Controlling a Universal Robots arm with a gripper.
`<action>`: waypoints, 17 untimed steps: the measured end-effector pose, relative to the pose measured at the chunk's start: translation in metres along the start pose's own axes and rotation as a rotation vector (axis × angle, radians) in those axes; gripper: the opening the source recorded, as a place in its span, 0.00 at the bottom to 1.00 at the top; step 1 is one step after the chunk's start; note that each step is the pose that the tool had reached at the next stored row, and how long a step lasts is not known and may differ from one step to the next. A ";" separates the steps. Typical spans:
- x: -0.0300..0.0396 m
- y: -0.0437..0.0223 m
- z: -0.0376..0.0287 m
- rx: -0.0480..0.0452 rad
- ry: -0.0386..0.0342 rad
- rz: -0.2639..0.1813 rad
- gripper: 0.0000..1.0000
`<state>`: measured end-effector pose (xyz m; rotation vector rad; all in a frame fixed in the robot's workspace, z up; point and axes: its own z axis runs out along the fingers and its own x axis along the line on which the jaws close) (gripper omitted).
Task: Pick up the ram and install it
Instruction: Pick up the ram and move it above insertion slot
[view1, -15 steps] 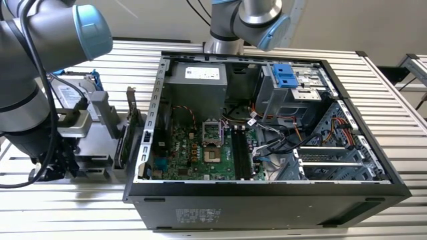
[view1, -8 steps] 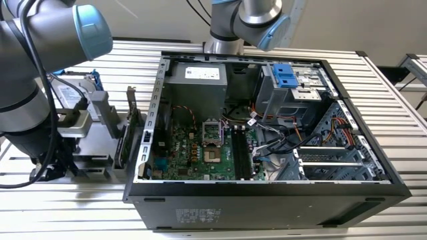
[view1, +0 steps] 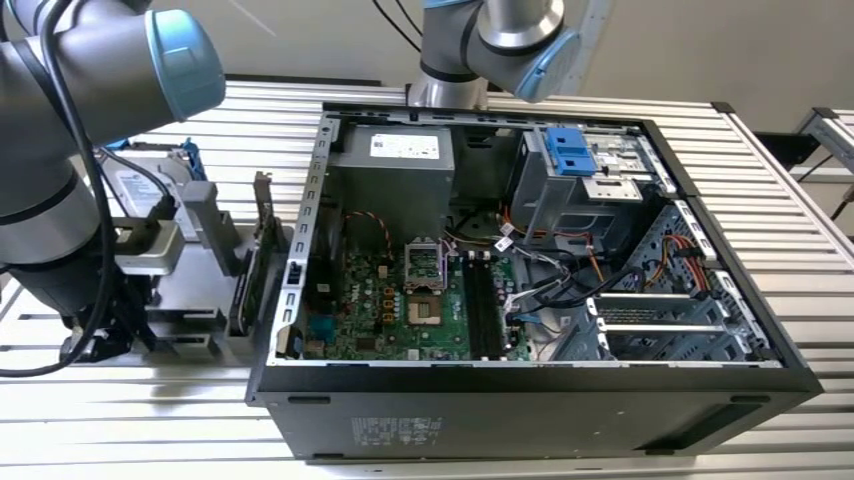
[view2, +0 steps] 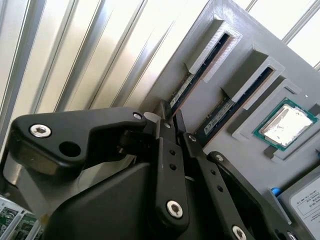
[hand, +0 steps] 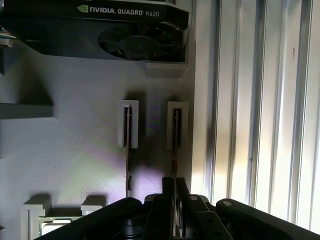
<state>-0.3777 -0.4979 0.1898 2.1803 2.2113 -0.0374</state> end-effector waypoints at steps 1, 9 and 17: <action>-0.0001 0.0000 0.0000 0.0001 -0.0001 0.000 0.00; -0.0002 0.0000 -0.0028 0.0000 0.0001 0.000 0.00; -0.0008 0.0001 -0.0157 0.0001 0.0001 0.000 0.00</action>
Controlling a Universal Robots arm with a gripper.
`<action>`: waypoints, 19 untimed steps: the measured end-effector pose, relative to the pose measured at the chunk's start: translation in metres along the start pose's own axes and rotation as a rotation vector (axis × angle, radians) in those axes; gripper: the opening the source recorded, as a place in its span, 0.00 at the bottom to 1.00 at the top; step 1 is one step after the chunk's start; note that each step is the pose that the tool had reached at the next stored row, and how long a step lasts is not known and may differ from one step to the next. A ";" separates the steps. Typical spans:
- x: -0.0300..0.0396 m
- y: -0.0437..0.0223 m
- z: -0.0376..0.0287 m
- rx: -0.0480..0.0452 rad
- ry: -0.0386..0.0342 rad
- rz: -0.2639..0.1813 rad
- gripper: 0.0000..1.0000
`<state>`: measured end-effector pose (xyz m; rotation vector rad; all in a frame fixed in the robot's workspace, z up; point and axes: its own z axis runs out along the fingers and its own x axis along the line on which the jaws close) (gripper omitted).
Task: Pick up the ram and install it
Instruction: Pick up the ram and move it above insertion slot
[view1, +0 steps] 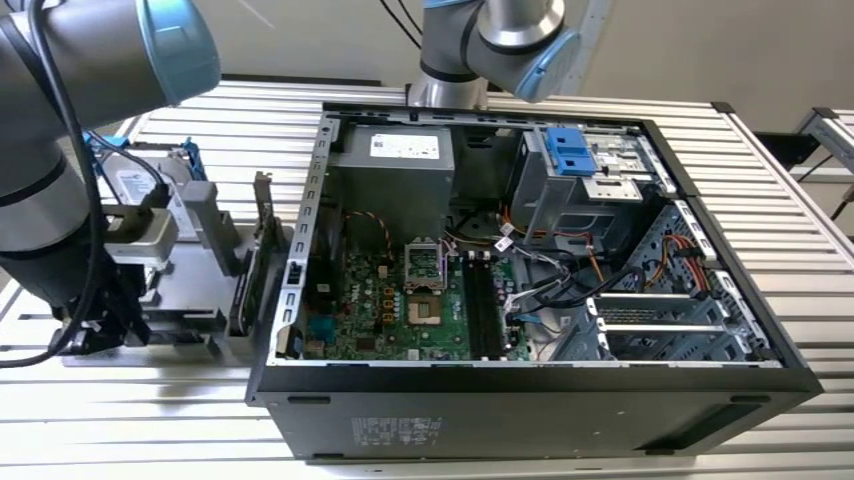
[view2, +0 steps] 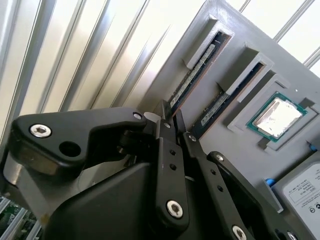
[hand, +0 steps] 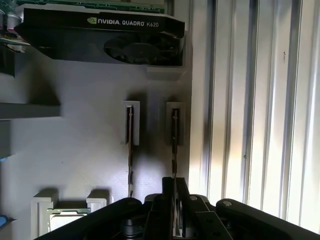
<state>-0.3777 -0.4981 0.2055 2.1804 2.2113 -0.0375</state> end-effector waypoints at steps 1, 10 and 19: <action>-0.0001 0.0000 -0.0015 -0.0001 0.0000 0.000 0.00; -0.0007 0.0002 -0.0145 -0.0001 0.0000 0.000 0.00; -0.0012 0.0002 -0.0269 -0.0001 0.0000 0.000 0.00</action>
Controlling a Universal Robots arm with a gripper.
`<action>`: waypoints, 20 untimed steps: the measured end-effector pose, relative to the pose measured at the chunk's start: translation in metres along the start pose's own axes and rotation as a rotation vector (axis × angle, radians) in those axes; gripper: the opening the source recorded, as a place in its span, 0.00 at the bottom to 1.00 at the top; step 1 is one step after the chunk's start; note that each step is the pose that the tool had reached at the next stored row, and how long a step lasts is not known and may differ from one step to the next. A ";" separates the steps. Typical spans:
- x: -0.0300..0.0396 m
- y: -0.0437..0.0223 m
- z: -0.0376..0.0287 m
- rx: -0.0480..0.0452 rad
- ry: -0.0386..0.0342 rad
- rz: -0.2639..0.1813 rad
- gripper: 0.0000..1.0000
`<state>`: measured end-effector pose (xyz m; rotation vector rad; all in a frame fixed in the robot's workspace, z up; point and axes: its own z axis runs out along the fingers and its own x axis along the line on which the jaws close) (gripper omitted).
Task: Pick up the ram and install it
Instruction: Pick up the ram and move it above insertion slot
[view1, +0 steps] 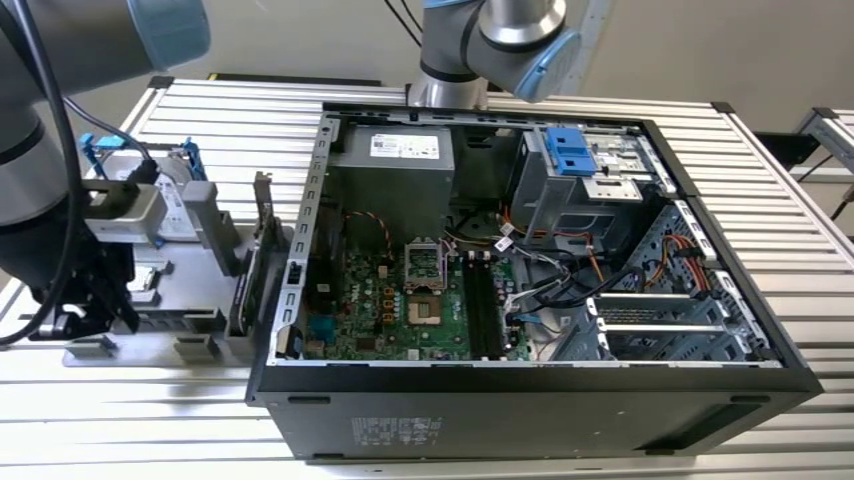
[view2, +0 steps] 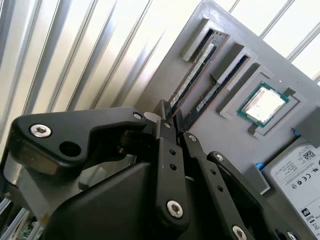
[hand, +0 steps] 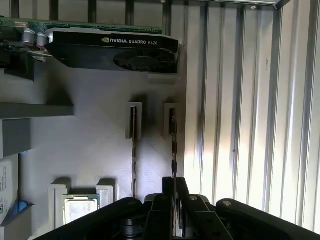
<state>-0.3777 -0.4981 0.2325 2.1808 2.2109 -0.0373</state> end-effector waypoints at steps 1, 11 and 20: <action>-0.0001 0.0000 -0.0016 0.0001 -0.0001 0.000 0.00; -0.0006 0.0001 -0.0132 0.0000 -0.0004 0.000 0.00; -0.0010 0.0001 -0.0230 0.0001 -0.0019 0.000 0.00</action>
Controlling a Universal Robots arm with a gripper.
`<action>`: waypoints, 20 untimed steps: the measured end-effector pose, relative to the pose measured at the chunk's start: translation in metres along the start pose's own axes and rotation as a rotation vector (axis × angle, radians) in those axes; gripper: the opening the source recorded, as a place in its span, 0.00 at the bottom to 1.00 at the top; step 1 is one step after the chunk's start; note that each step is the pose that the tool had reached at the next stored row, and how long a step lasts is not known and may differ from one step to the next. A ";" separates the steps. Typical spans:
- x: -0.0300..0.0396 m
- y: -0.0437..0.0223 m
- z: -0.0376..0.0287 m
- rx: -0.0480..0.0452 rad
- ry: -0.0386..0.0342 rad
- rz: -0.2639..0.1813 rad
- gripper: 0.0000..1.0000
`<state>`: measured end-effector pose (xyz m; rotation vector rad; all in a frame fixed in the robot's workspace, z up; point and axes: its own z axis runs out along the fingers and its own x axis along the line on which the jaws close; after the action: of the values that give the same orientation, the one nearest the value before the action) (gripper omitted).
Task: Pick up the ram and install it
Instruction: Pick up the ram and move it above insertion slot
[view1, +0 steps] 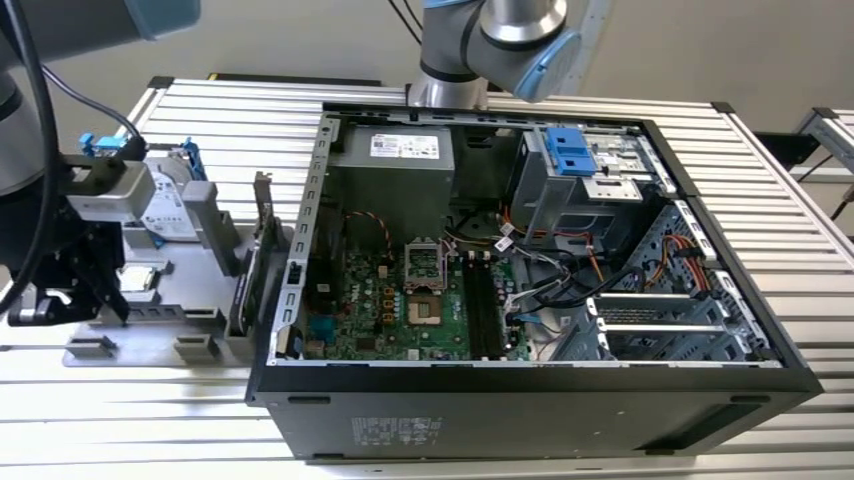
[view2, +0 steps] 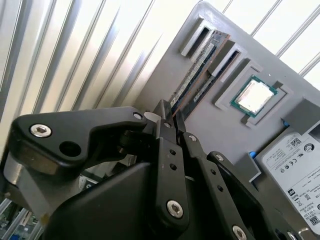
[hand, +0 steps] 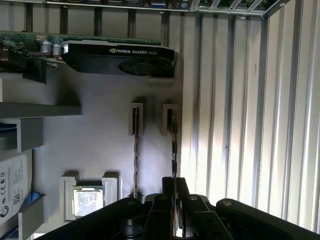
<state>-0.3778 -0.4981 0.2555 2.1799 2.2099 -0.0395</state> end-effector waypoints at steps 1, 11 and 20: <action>0.0000 0.0000 -0.0009 -0.0001 0.0000 0.000 0.00; -0.0005 0.0001 -0.0108 -0.0001 -0.0039 0.000 0.00; -0.0009 0.0001 -0.0211 -0.0001 -0.0040 0.000 0.00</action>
<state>-0.3778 -0.4981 0.2766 2.1779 2.2078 -0.0438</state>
